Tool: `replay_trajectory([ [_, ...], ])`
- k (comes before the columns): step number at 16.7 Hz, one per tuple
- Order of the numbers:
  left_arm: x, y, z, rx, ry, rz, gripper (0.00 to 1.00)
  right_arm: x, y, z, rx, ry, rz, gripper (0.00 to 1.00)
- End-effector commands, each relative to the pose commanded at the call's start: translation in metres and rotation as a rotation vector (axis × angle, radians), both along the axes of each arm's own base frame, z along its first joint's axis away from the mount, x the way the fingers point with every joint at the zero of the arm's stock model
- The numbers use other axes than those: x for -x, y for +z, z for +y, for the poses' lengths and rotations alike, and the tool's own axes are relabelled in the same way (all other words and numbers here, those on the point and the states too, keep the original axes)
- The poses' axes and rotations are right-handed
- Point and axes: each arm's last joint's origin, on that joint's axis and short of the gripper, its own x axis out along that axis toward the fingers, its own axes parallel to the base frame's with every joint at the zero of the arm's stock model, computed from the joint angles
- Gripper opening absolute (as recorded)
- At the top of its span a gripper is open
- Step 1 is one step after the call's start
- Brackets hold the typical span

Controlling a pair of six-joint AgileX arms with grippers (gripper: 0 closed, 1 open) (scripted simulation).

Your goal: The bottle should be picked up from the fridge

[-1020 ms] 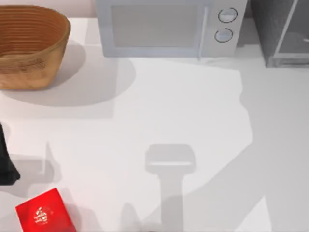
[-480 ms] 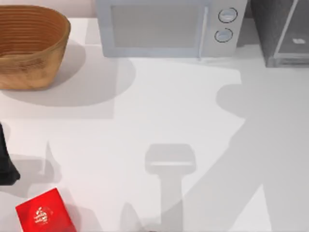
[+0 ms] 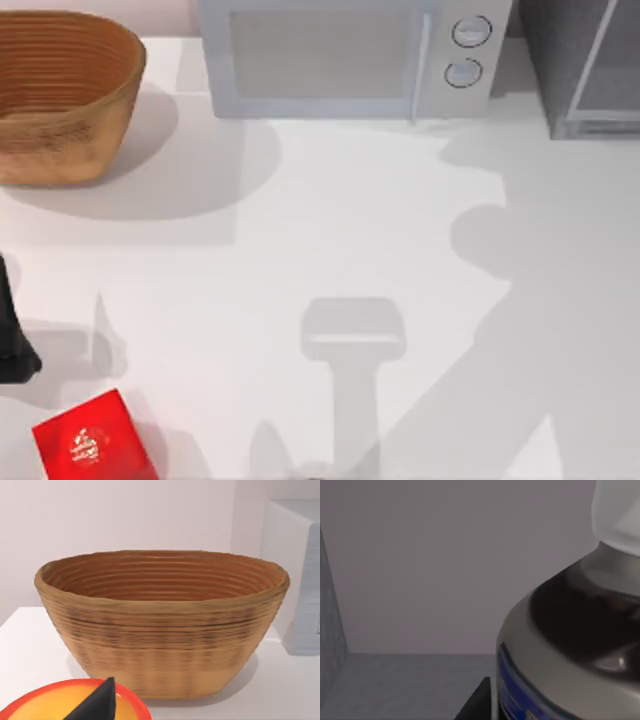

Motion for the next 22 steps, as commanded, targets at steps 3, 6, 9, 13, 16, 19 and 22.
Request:
replay_trajectory([
  [3,0.000,0.000,0.000,0.000,0.000,0.000,1.00,0.036,-0.007,0.002,-0.008,0.001,0.020,0.00],
  [6,0.000,0.000,0.000,0.000,0.000,0.000,1.00,0.061,-0.004,0.003,-0.005,0.003,0.005,0.00],
  [9,0.000,0.000,0.000,0.000,0.000,0.000,1.00,0.065,-0.003,0.003,-0.003,0.003,-0.001,0.00],
  [13,0.000,0.000,0.000,0.000,0.000,0.000,1.00,0.065,-0.004,0.006,-0.006,0.009,0.006,0.00],
  [16,0.000,0.000,0.000,0.000,0.000,0.000,1.00,0.079,0.008,0.017,-0.003,0.013,0.007,0.00],
  [19,0.000,0.000,0.000,0.000,0.000,0.000,1.00,0.110,0.030,0.035,0.003,0.013,0.002,0.00],
  [22,0.000,0.000,0.000,0.000,0.000,0.000,1.00,0.158,0.051,0.057,0.008,0.011,-0.015,0.00],
])
